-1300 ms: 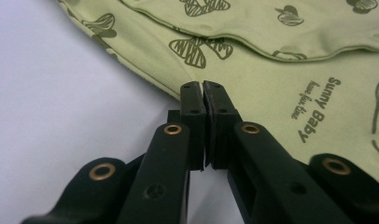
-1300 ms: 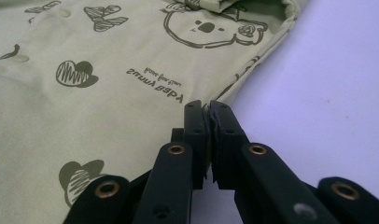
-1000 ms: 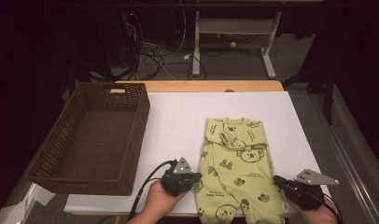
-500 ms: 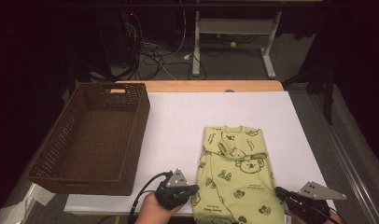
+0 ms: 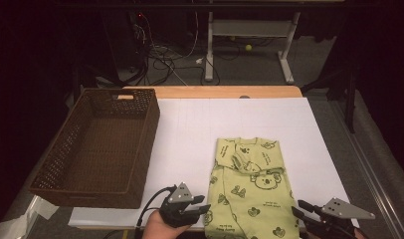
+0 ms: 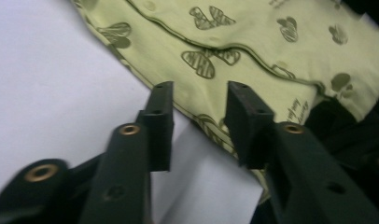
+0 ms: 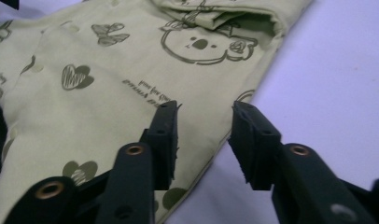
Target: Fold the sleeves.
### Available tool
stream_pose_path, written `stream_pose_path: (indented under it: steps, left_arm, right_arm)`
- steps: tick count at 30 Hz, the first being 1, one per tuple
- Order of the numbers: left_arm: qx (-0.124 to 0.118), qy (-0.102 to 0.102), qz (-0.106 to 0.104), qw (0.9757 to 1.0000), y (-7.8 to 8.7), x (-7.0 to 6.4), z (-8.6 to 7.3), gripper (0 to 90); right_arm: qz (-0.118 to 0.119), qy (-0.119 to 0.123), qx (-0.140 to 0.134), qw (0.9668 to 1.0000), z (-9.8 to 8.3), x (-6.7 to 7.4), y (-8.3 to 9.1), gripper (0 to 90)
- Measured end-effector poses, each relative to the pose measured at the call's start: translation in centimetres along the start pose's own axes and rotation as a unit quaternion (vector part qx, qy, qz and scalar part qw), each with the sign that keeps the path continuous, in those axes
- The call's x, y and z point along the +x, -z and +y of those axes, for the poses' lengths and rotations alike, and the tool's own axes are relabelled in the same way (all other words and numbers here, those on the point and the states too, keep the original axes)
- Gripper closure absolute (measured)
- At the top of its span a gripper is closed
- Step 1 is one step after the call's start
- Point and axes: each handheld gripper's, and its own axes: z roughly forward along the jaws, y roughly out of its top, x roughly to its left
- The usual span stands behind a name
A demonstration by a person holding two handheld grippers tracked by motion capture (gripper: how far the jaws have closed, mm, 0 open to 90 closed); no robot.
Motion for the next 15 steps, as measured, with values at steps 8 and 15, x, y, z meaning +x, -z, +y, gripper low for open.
stream_pose_path:
  steps: [8, 15]
  left_arm:
    - [-0.012, 0.021, 0.035, 0.9991, 0.1, 0.6, 0.2, 13.3]
    - [-0.005, 0.034, 0.04, 0.9986, -0.1, 1.3, 0.7, 0.0]
  right_arm:
    - [-0.028, -0.023, -0.021, 0.9991, -0.1, -0.7, -0.4, 19.4]
    - [-0.038, -0.039, -0.039, 0.9977, 0.3, -1.3, -0.8, 0.0]
